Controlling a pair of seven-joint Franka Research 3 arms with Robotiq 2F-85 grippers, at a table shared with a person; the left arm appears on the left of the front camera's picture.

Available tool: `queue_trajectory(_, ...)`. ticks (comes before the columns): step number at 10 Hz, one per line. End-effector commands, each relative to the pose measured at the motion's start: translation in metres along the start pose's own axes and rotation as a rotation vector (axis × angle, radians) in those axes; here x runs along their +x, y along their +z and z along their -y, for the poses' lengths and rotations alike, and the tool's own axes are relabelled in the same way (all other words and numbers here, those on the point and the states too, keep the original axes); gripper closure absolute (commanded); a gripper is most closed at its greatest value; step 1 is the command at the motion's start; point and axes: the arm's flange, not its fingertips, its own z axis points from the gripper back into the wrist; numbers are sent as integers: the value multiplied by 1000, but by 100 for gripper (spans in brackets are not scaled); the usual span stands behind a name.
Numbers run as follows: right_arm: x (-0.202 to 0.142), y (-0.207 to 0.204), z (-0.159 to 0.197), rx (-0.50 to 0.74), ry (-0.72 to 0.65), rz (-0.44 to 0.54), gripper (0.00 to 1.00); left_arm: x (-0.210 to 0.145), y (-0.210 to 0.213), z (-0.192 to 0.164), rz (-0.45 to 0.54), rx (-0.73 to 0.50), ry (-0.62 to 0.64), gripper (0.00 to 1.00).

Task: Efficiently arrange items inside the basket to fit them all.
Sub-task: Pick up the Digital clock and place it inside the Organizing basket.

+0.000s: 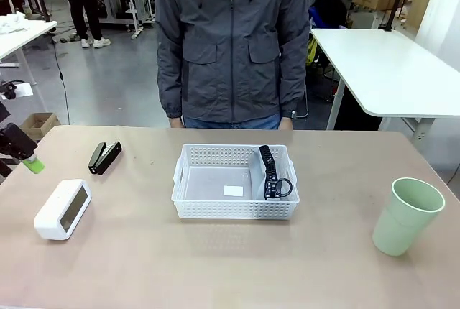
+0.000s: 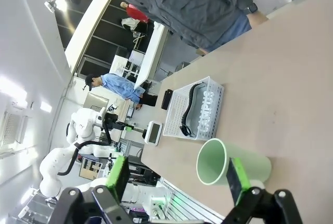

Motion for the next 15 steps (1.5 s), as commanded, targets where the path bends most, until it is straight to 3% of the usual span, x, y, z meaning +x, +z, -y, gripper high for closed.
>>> queue_trajectory(1, 4, 1, -1, 19, 27, 11, 0, -6, 15, -6, -47, -8, -7, 0)
queue_trajectory(3, 4, 1, -1, 19, 27, 11, 0, -2, 2, -2, -12, -4, -2, 0)
queue_trajectory(5, 4, 1, -1, 19, 27, 11, 0, -3, -23, 7, -55, 43, 141, 0)
queue_trajectory(8, 4, 1, -1, 19, 27, 11, 0, 7, -63, 50, -60, 196, 190, 0)
queue_trajectory(10, 4, 1, -1, 19, 27, 11, 0, 12, -75, 50, -68, 240, 218, 0)
queue_trajectory(15, 4, 1, -1, 19, 27, 11, 0, 14, -107, 40, -106, 173, 246, 0)
